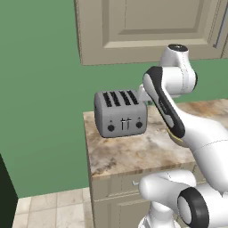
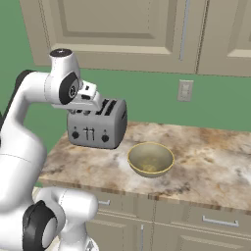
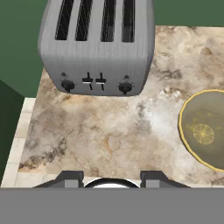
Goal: Open the cabinet and setup a tea strainer by placing it in the bowl upright.
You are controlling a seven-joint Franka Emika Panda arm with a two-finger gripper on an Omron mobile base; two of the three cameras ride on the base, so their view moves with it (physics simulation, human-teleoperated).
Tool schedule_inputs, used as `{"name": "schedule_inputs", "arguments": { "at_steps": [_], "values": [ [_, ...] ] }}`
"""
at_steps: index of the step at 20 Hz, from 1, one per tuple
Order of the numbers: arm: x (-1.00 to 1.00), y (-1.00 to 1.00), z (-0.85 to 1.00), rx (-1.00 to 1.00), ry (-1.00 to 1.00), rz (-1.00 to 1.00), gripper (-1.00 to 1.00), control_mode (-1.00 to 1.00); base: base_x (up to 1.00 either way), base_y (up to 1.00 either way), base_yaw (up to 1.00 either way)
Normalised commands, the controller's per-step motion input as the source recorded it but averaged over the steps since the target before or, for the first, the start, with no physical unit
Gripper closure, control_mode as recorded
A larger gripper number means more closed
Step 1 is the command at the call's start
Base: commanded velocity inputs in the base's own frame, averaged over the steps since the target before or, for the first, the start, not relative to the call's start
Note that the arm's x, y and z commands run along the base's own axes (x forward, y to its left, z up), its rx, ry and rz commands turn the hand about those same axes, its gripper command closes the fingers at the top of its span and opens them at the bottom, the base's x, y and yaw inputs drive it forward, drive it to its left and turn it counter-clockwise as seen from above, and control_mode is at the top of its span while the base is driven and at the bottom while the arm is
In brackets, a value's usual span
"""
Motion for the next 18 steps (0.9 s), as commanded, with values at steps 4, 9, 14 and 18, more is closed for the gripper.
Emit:
{"name": "schedule_inputs", "arguments": {
  "at_steps": [4, 9, 14, 18],
  "values": [
    [0.00, -0.06, 0.00, 0.00, 0.00, 0.00, -1.00, -1.00, 0.00, 0.00, 0.00],
    [0.00, -0.05, 0.00, 0.00, 0.00, 0.00, -1.00, -1.00, 0.00, 0.00, 0.00],
    [0.00, -0.24, -0.04, -0.03, -0.06, -0.12, -1.00, -1.00, 0.00, 0.00, 0.00],
    [-0.01, -0.89, 0.34, 0.01, -0.24, -0.22, -1.00, -1.00, 0.00, 0.00, 0.00]
  ]
}}
